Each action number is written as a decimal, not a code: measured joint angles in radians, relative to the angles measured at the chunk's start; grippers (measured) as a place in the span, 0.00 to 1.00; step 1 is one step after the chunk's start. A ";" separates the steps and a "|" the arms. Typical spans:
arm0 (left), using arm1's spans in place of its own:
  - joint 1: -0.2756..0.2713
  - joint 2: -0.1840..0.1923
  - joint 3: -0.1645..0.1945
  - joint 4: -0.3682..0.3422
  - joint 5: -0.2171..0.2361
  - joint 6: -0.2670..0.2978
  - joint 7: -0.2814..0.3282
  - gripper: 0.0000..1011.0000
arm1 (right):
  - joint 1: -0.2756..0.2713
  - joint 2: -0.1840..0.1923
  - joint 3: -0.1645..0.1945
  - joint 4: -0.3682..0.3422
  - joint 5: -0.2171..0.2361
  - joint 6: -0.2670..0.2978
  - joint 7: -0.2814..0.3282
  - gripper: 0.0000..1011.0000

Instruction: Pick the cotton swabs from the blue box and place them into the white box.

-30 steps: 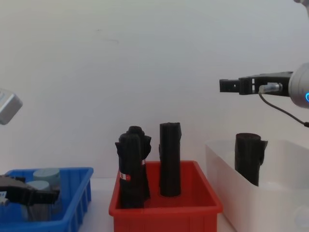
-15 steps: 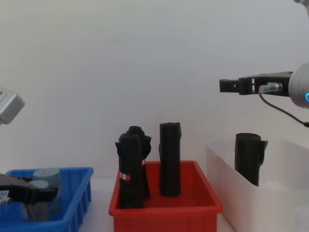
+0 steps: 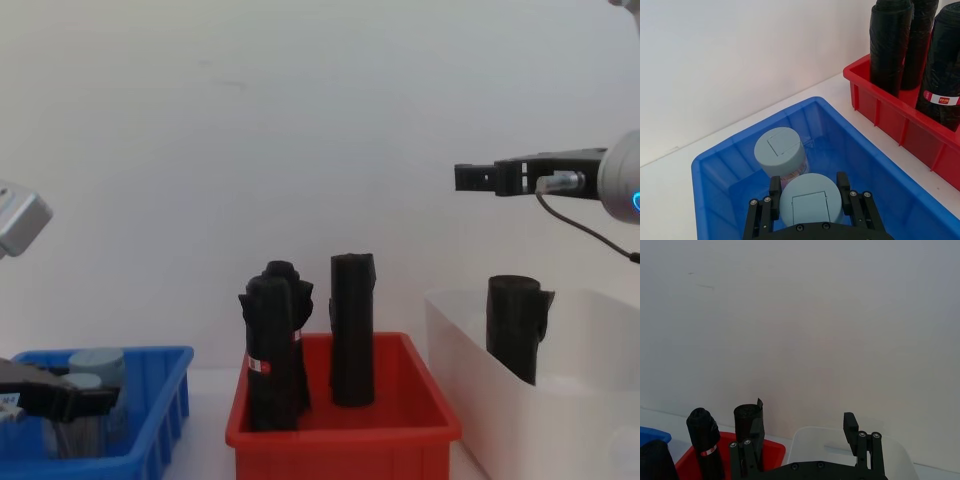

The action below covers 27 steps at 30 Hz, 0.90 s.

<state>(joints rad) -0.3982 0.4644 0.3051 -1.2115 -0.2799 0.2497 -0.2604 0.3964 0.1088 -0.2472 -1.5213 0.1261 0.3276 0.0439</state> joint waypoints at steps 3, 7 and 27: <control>0.000 0.000 0.000 0.000 0.000 0.000 0.000 0.68 | 0.000 0.000 0.000 0.000 0.000 0.000 0.000 0.99; -0.001 -0.001 0.000 0.001 0.002 -0.001 -0.001 0.68 | 0.000 0.000 0.000 0.000 0.000 0.000 0.000 0.99; -0.070 -0.020 0.000 -0.032 0.112 -0.035 -0.003 0.68 | 0.000 0.000 0.000 0.000 0.000 0.000 0.000 0.99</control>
<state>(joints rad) -0.4683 0.4441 0.3055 -1.2431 -0.1675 0.2144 -0.2632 0.3964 0.1088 -0.2472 -1.5213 0.1261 0.3276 0.0439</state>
